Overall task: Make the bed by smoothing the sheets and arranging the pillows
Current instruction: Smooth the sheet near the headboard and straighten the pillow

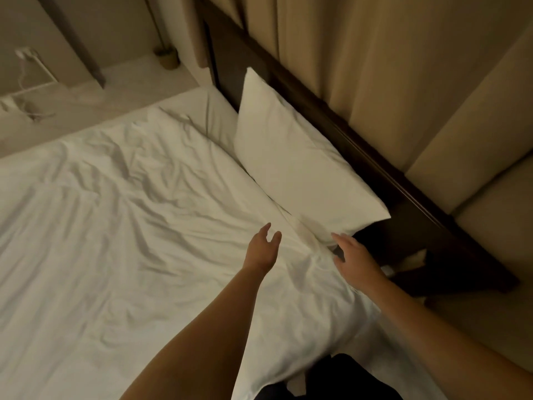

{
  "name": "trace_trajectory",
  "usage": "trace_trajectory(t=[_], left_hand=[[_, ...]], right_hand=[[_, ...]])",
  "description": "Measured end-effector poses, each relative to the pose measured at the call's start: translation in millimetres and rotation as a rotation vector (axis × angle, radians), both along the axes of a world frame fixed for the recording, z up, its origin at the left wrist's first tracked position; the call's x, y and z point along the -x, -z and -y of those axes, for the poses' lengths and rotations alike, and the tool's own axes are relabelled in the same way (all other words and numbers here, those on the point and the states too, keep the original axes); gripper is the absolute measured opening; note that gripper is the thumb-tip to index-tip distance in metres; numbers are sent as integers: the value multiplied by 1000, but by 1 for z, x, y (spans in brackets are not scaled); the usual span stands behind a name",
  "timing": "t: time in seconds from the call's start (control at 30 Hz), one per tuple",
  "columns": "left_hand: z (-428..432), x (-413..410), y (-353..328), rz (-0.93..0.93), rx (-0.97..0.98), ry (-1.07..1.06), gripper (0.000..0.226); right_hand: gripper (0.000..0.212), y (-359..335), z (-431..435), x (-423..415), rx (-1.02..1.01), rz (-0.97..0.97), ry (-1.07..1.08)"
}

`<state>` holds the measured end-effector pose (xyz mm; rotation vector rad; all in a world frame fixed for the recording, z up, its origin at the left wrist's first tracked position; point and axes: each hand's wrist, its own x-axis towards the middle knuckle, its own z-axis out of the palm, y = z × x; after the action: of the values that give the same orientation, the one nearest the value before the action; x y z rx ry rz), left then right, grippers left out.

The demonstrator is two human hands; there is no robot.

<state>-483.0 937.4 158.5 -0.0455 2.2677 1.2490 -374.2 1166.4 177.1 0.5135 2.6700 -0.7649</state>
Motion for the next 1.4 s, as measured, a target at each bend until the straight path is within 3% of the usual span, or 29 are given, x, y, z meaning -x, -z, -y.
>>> trace_trajectory(t=[0.43, 0.87, 1.17, 1.4], left_hand=[[29, 39, 10, 21, -68, -113, 60], [-63, 135, 40, 96, -249, -326, 69], [-125, 200, 86, 147, -399, -562, 78], [-155, 217, 119, 216, -458, -671, 89]], right_hand=[[63, -48, 23, 93, -231, -60, -232], [72, -50, -19, 257, -618, -261, -479], [80, -12, -34, 329, -662, -316, -648], [92, 13, -41, 352, -736, -252, -709]])
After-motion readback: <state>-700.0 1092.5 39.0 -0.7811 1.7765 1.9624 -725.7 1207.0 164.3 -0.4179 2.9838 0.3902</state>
